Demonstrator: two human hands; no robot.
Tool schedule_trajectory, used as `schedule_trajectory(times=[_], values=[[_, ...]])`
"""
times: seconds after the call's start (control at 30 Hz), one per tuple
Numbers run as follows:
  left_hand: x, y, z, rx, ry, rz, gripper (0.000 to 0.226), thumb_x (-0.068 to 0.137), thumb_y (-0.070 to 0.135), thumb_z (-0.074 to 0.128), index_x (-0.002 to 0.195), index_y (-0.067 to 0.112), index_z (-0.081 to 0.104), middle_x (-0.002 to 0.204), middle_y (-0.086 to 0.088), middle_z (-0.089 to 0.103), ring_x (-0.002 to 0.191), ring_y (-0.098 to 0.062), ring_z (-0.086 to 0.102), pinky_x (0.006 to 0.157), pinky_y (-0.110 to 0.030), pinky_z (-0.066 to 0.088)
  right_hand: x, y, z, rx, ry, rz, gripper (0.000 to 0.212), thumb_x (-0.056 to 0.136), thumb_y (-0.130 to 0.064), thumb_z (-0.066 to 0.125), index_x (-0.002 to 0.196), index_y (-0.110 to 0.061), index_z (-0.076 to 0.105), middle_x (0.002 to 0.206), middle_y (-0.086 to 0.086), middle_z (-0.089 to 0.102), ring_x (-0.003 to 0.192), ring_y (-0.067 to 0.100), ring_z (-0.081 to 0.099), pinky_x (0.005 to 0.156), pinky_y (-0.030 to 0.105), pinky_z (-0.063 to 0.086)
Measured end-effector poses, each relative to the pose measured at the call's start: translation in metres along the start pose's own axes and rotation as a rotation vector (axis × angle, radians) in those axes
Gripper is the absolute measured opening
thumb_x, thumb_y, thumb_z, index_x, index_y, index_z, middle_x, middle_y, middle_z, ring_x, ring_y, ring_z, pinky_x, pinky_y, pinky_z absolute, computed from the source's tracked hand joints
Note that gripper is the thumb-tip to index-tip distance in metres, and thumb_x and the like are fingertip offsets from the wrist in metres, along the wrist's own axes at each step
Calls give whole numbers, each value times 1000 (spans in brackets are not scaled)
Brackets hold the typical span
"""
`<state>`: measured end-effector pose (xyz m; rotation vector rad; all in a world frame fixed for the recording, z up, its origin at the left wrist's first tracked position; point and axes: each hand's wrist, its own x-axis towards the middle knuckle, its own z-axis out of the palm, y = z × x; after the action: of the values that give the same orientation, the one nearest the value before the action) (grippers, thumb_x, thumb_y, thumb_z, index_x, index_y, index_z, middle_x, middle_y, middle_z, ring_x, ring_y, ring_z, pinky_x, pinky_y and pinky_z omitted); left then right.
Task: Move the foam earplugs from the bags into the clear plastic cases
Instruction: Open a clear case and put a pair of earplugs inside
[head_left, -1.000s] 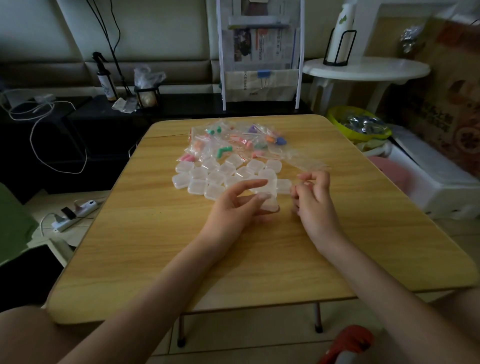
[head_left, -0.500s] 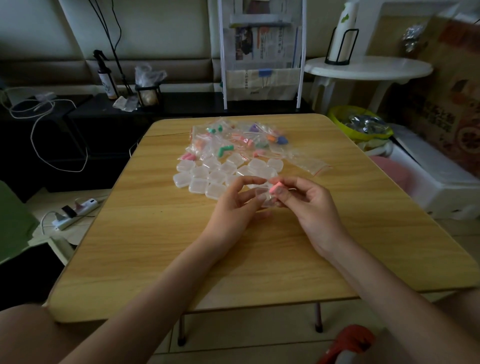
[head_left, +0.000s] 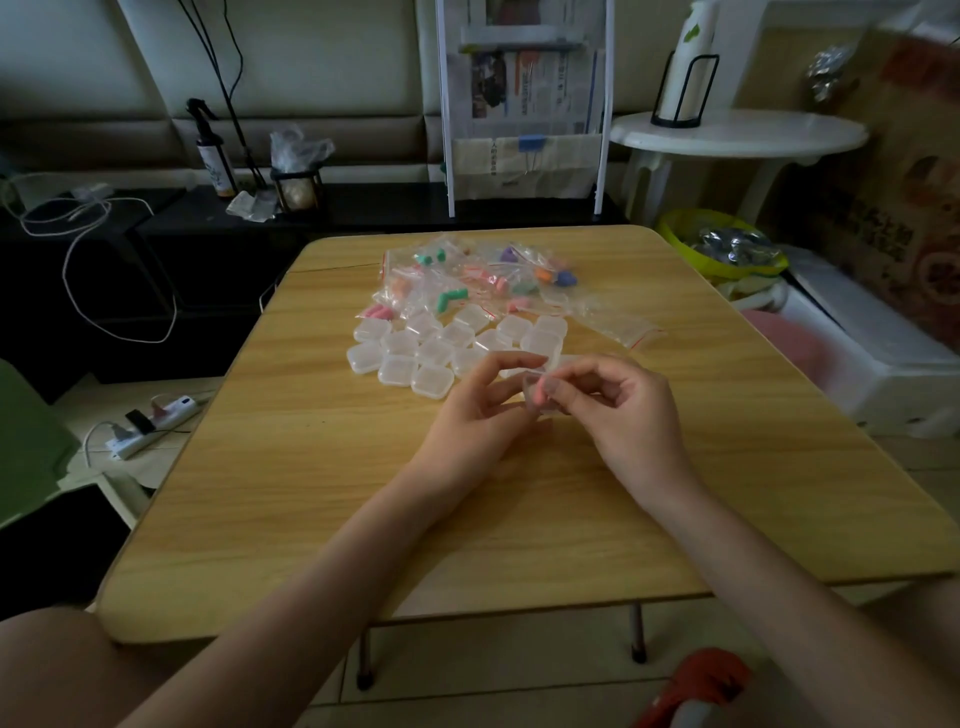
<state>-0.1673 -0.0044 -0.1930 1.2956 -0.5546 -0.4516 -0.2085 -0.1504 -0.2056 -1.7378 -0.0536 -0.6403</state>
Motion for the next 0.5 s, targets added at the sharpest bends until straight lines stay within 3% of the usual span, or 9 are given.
schedule_trajectory(times=[0.07,0.2,0.4,0.5], values=[[0,1,1,-18,-12,-9,31,90,-5,53,120,3,50,112,-18,64,95,-19,64,86,-30,53,0,3,0,-98,25,-34,4,80,-11,75,79,-14,73,86,9,68,80,22,69,76,42,57],[-1,0,1,-4,-18,-3,27,90,-3,55,116,2,51,106,-12,68,93,-16,67,85,-28,55,-2,-2,3,-226,72,-106,8,76,-7,77,79,-14,74,86,-2,66,79,9,65,68,25,55],[-1,-1,2,-21,10,1,18,89,-2,55,104,9,54,94,-6,72,87,-15,68,82,-29,55,-3,-5,5,-233,39,-96,9,76,-11,78,82,-18,76,87,-12,68,86,8,65,69,26,56],[-1,1,2,-38,39,-23,18,90,-4,54,101,11,56,87,-4,72,82,-14,67,84,-31,54,-3,-4,5,-263,29,-116,9,78,-13,76,85,-18,76,90,-11,65,86,4,63,69,18,52]])
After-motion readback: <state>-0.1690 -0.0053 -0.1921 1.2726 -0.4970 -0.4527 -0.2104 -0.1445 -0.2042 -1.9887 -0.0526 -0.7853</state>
